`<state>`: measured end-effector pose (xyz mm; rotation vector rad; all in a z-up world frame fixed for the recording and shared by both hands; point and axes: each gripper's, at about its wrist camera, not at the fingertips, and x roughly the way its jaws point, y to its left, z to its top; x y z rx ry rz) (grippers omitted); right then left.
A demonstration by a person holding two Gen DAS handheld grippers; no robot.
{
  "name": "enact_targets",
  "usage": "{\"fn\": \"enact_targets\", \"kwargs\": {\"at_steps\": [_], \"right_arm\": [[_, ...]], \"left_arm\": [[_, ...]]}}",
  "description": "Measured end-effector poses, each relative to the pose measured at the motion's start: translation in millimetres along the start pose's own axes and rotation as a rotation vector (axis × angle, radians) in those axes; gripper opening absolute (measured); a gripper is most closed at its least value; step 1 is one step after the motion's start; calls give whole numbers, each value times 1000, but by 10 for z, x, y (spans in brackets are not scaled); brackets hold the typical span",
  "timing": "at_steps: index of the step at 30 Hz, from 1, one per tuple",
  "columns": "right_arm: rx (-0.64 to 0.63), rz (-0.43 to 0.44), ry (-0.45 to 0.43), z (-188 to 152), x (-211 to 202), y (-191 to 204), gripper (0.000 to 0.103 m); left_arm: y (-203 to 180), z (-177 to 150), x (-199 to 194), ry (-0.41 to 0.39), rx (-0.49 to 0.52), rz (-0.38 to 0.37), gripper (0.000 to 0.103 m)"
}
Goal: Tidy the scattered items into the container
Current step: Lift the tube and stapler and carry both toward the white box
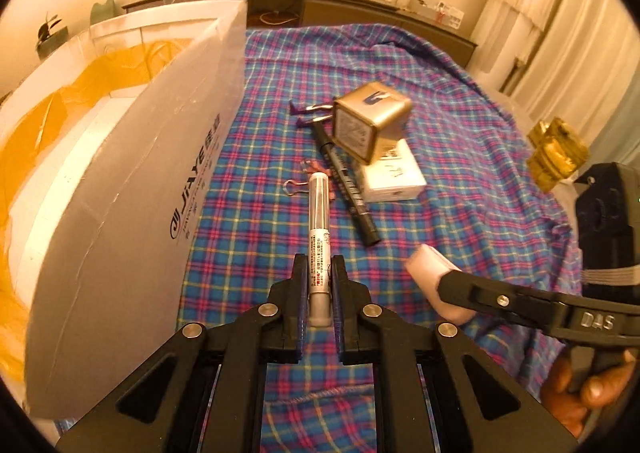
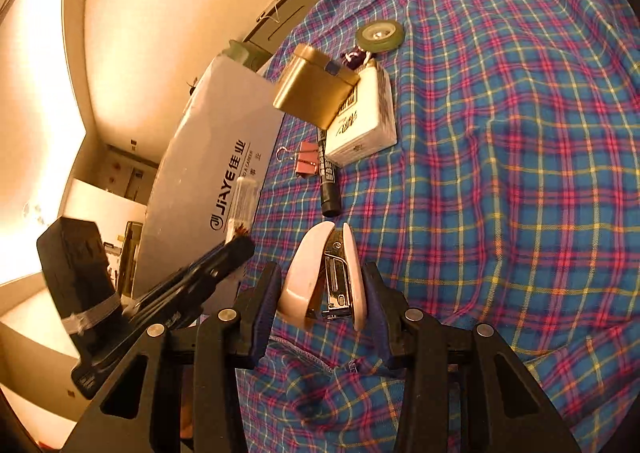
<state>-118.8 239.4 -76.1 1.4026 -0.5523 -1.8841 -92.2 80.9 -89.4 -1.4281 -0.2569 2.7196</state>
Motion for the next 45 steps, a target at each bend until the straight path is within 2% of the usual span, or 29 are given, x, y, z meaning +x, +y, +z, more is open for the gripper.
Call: {"fn": "enact_targets", "kwargs": {"at_steps": [6, 12, 26, 45], "right_arm": [[-15, 12, -2, -92, -13, 106, 43], [-19, 22, -11, -119, 2, 182, 43], [-42, 67, -23, -514, -107, 400, 43], [-116, 139, -43, -654, -289, 942, 43]], "left_arm": [[-71, -41, -189, -15, 10, -14, 11], [-130, -78, -353, -31, 28, 9, 11], [-186, -163, -814, -82, 43, -12, 11], [-11, -271, -1293, -141, 1, -71, 11]]}}
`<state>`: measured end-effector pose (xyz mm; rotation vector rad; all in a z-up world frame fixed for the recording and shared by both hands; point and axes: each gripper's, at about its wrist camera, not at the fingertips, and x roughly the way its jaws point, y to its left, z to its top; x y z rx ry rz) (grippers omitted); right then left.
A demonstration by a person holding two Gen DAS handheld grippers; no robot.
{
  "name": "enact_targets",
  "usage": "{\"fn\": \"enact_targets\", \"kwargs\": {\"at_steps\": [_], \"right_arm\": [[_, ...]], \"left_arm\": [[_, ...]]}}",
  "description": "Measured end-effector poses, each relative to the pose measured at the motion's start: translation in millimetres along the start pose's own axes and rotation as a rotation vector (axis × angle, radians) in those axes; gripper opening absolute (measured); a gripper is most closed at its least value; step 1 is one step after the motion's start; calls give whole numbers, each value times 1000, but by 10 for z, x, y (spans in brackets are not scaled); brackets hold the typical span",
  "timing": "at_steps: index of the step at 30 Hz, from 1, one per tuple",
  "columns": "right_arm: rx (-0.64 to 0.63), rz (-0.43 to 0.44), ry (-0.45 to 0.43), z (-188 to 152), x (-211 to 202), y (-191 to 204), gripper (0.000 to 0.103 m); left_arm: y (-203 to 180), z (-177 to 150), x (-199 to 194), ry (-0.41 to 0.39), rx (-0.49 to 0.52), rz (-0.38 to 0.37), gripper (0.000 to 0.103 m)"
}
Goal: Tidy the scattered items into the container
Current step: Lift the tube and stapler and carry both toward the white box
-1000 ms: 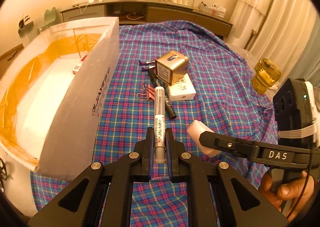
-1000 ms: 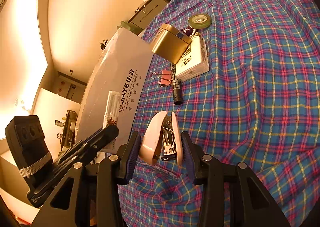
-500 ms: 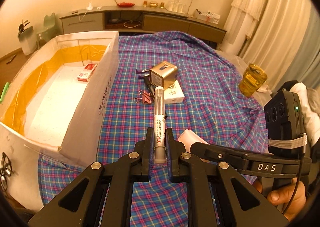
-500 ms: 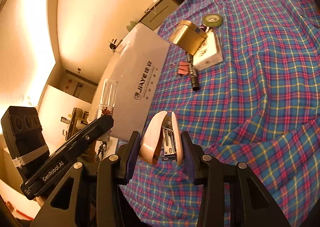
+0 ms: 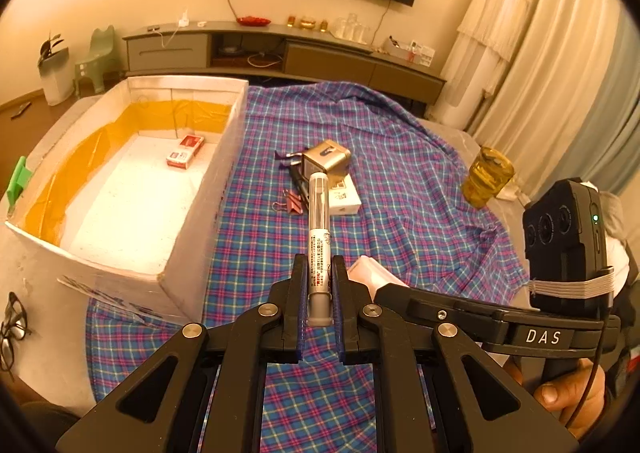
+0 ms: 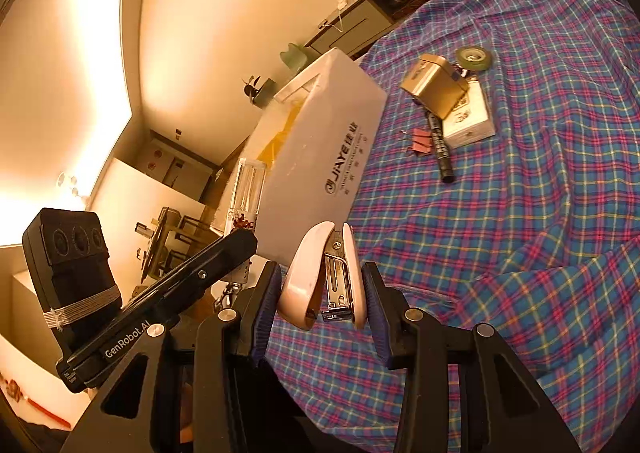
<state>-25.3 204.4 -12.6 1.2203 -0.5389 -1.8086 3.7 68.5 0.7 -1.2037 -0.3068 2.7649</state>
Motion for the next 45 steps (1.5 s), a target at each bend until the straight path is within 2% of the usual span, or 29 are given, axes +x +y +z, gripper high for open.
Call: {"fn": "enact_targets", "kwargs": {"at_steps": [13, 31, 45], "right_arm": [[-84, 34, -1, 152, -18, 518, 43], [-199, 43, 56, 375, 359, 1111, 43], [-280, 8, 123, 541, 792, 1427, 43]], "left_arm": [[282, 59, -305, -61, -58, -36, 11], [980, 162, -529, -109, -168, -21, 11], [1484, 243, -518, -105, -267, -36, 11]]}}
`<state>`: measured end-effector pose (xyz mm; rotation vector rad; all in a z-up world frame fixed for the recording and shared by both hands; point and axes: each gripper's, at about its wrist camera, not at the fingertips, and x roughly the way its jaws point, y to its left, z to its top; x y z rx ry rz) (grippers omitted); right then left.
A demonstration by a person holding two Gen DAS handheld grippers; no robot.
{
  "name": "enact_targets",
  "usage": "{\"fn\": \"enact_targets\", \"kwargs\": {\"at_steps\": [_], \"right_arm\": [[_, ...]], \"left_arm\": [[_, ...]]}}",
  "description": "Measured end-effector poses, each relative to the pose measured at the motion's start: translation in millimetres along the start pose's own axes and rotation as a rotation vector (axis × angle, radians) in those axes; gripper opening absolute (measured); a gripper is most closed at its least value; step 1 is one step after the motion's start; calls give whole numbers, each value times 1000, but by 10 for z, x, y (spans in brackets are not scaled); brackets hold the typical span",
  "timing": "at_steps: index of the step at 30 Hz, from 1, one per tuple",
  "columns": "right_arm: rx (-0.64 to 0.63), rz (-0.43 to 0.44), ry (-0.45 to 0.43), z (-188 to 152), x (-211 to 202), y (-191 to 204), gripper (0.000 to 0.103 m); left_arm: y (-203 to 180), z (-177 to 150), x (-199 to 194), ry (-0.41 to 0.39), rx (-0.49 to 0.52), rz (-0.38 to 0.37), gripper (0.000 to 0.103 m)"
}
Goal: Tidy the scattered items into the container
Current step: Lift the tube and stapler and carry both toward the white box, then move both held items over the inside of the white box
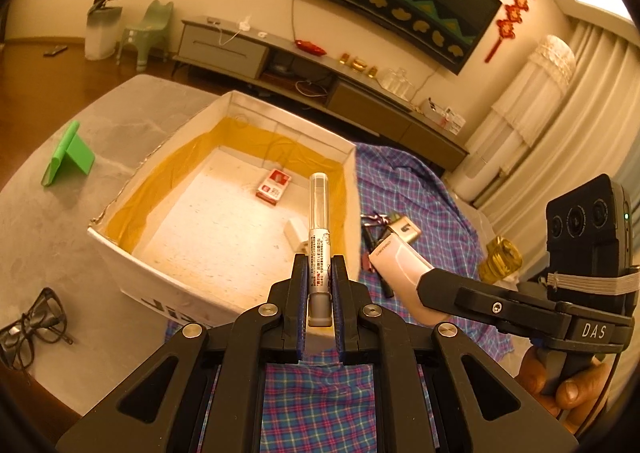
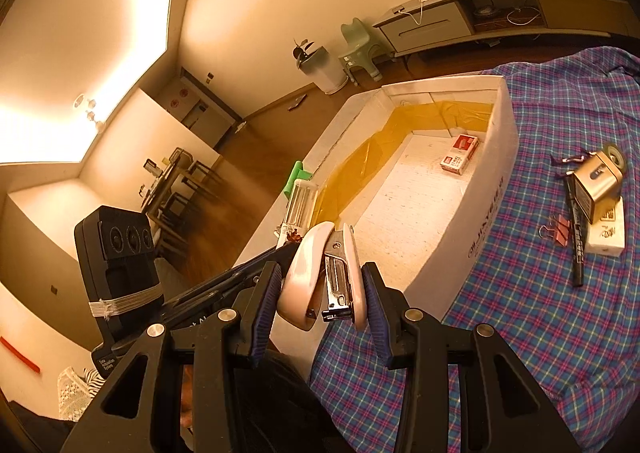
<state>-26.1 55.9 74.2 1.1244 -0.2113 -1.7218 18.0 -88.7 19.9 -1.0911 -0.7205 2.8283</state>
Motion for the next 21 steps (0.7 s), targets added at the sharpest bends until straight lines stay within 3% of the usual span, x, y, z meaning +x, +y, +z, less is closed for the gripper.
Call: {"fn": "enact_targets", "kwargs": {"at_steps": [21], "right_arm": [[-5, -56, 67, 479, 498, 34, 43]], "left_arm": [[388, 365, 302, 29, -79, 21, 11]]}}
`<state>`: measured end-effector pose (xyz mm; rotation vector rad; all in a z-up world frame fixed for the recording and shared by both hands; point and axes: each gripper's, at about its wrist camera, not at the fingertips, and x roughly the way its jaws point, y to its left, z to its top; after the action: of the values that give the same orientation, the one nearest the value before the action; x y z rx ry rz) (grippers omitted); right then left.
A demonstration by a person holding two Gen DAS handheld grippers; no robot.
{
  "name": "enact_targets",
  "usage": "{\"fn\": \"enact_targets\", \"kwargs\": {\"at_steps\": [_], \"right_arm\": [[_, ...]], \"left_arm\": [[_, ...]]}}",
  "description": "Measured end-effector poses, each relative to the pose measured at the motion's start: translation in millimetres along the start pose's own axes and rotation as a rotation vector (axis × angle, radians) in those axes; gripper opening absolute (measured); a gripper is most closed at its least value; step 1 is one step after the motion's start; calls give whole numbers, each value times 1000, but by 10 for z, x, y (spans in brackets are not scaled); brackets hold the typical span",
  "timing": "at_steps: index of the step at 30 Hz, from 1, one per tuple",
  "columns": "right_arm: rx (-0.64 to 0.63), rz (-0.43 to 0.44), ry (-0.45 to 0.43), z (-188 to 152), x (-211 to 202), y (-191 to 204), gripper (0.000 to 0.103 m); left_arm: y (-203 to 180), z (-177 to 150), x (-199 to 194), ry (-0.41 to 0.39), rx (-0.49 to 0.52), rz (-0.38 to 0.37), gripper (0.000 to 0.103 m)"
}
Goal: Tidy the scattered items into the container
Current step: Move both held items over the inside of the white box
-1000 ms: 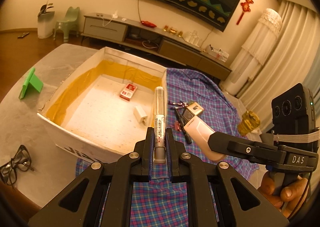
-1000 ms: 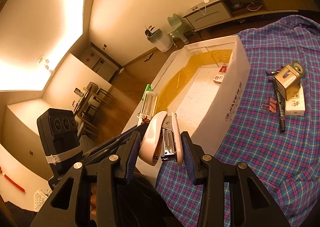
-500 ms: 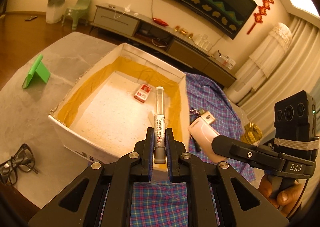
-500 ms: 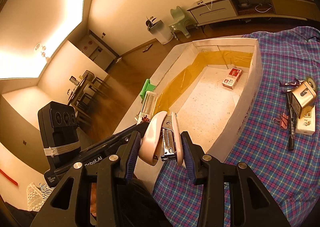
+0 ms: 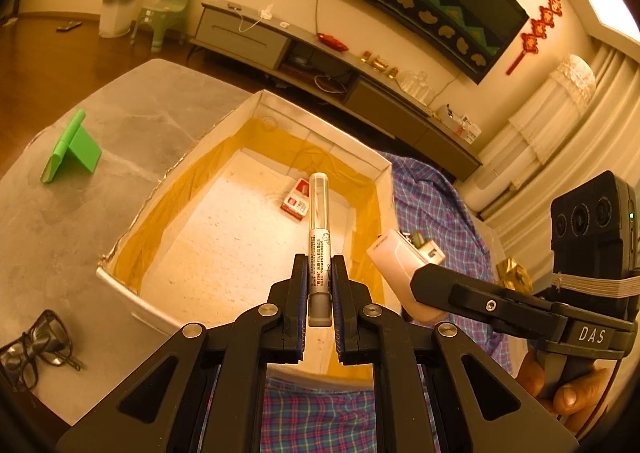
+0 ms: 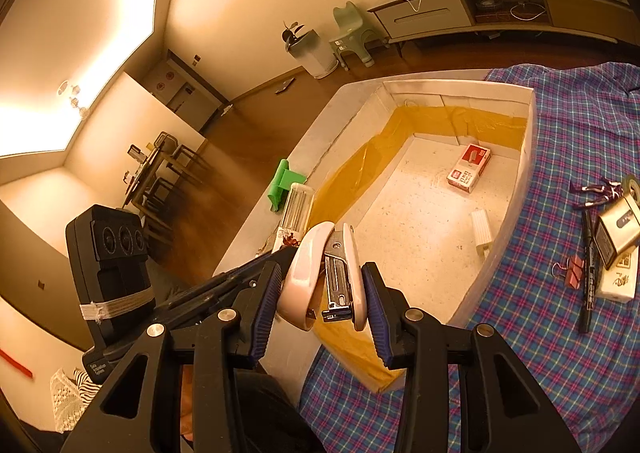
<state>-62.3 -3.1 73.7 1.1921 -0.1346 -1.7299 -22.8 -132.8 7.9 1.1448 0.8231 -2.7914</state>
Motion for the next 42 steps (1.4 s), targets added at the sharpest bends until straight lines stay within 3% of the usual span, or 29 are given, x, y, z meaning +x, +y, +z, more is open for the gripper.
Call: {"fn": "enact_targets", "kwargs": {"at_steps": [8, 20, 33, 42], "right_arm": [[8, -24, 25, 258, 221, -11, 43], [41, -73, 55, 598, 550, -136, 43], [97, -148, 100, 998, 1119, -333, 44], [130, -289, 148, 1234, 1598, -637, 44]], "left_arm": [[172, 165, 194, 9, -75, 10, 11], [323, 347, 427, 41, -108, 37, 11], [510, 566, 538, 120, -65, 100, 11], [450, 537, 682, 170, 23, 141, 11]]}}
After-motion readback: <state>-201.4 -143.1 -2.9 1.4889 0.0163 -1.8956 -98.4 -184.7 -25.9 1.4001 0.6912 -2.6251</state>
